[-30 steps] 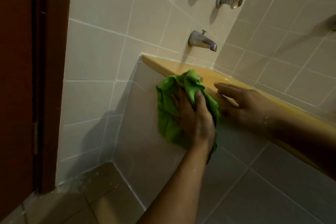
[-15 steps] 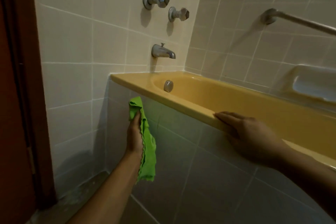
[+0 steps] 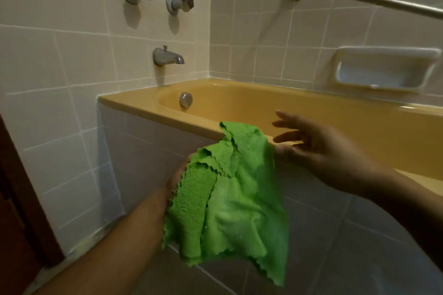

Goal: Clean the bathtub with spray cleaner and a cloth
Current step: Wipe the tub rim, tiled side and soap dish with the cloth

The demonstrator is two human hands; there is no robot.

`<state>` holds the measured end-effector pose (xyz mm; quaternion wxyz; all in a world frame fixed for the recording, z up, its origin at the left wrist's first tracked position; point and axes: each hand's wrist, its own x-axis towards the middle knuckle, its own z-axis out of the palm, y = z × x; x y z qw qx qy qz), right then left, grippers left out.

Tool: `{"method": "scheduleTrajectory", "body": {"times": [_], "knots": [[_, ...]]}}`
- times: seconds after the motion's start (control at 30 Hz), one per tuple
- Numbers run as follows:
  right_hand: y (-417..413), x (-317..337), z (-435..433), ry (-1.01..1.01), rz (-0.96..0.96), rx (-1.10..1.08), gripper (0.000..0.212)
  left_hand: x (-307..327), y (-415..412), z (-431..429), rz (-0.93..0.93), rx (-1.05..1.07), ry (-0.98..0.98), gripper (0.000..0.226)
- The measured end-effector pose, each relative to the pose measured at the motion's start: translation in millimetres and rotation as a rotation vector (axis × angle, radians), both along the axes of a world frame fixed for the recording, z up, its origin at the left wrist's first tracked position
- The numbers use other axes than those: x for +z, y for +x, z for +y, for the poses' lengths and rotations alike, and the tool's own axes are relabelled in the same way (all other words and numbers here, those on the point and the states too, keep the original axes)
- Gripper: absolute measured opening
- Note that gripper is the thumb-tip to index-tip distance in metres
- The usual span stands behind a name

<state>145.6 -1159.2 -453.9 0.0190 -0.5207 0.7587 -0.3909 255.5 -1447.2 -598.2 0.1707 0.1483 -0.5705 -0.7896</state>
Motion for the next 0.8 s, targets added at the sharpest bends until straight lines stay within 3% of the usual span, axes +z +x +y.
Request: {"method": "scheduleTrajectory", "body": {"times": [0.07,0.1,0.23,0.33,0.4,0.5,0.57,0.63,0.7,0.8], "knots": [[-7,9,13,0.088,-0.050,0.052,0.073,53,8,64,0.027,-0.155,-0.136,0.035],[-9,12,19,0.112,-0.029,0.051,0.065,72,9,89,0.013,-0.238,-0.194,0.025],[-12,18,44,0.132,0.137,-0.054,0.017,101,4,135,0.036,-0.376,-0.260,0.027],[-10,20,57,0.138,0.265,-0.177,0.013,104,-2,145,0.013,-0.339,-0.597,0.027],[-7,19,64,0.077,0.299,-0.265,0.018,102,-9,155,0.125,-0.184,-0.865,0.024],[-2,16,79,-0.025,0.081,-0.316,0.019,95,-21,164,0.260,0.083,-1.176,0.037],[6,17,86,0.078,-0.059,-0.262,0.016,96,-22,169,0.321,0.154,-1.284,0.061],[8,14,88,0.224,0.076,-0.249,0.037,103,-21,175,0.349,0.150,-1.304,0.077],[7,13,87,0.197,0.185,-0.302,0.027,111,-19,179,0.272,0.091,-1.308,0.086],[1,17,93,0.051,0.296,-0.417,0.013,121,-16,169,-0.011,-0.160,-1.294,0.100]]}}
